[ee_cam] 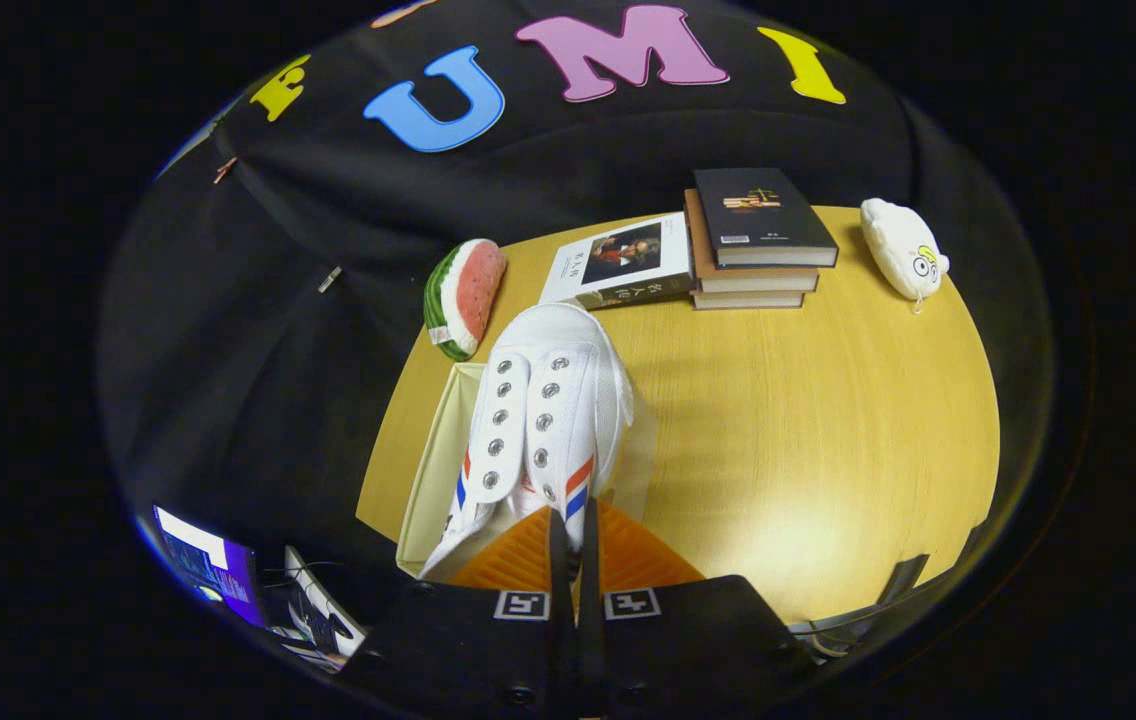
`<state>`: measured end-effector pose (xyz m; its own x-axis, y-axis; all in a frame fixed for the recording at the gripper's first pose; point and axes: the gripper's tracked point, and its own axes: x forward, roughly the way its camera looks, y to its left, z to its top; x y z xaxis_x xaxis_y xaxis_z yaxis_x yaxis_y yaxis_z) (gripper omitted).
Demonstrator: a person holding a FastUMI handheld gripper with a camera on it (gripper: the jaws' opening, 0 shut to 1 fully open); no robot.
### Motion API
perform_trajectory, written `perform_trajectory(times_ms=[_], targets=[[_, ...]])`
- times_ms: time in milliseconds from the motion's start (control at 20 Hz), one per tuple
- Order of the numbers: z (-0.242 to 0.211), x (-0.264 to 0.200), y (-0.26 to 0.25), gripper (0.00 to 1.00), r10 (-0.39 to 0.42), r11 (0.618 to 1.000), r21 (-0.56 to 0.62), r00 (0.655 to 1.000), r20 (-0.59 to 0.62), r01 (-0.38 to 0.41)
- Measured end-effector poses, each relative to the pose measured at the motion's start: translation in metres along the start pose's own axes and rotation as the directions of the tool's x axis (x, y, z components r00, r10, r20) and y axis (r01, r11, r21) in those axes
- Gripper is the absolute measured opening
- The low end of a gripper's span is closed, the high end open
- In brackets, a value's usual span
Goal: Open the storage box then place both shoes into the box .Put the left shoe in first, then the right shoe, with the right side of both shoes facing outward in a uniform manner.
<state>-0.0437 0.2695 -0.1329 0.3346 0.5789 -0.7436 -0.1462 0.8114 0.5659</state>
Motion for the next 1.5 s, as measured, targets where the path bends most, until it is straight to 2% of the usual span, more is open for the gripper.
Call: perform_trajectory(times_ms=[350, 450, 500, 550, 650, 750, 900, 1300, 1500], targets=[[-0.035, 0.039, -0.002, 0.05, -0.157, 0.988, -0.021, 0.984, -0.086, 0.155], [-0.037, 0.045, -0.004, 0.05, -0.183, 0.983, -0.039, 0.979, -0.086, 0.18], [-0.04, 0.046, 0.001, 0.05, -0.167, 0.986, -0.039, 0.982, -0.089, 0.164], [-0.042, 0.047, 0.014, 0.13, -0.115, 0.993, -0.023, 0.989, -0.093, 0.113], [-0.038, 0.043, 0.025, 0.57, -0.078, 0.997, -0.019, 0.994, -0.071, 0.077], [-0.032, 0.041, 0.024, 1.0, -0.088, 0.995, -0.052, 0.995, -0.046, 0.085], [-0.022, 0.036, 0.02, 0.99, -0.097, 0.991, -0.098, 0.995, 0.0, 0.096], [-0.004, 0.021, -0.014, 0.99, -0.129, 0.986, -0.099, 0.988, 0.082, 0.137], [0.016, 0.007, -0.038, 0.99, -0.162, 0.979, -0.098, 0.973, 0.167, 0.18]])
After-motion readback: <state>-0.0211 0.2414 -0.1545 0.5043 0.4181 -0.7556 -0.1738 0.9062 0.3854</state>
